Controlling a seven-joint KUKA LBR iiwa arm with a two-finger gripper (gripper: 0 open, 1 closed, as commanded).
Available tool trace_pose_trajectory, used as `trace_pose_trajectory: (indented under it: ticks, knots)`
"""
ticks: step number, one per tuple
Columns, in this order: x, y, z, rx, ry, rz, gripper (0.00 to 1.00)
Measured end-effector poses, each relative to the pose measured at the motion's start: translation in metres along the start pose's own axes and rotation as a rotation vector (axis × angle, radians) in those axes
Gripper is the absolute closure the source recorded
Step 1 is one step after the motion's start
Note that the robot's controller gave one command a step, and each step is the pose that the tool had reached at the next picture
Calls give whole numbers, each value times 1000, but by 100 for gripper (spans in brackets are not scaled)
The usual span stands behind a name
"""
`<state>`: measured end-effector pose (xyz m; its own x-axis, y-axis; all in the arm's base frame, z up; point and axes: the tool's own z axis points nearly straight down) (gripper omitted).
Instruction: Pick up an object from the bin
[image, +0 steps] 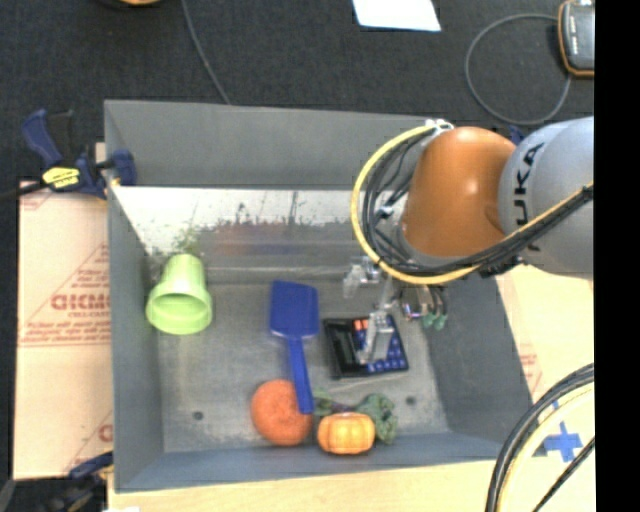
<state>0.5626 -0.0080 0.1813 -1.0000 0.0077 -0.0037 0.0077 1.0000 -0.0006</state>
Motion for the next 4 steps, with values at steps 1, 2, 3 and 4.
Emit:
trace_pose_trajectory:
  ticks: [1, 2, 3, 4]
  knots:
    - [16, -2, 2, -1, -1, 17, 0]
    - [27, 35, 0, 0, 0, 251, 0]
    - [31, 55, 46, 0, -4, 10, 0]
    - [55, 35, 39, -3, -4, 216, 0]
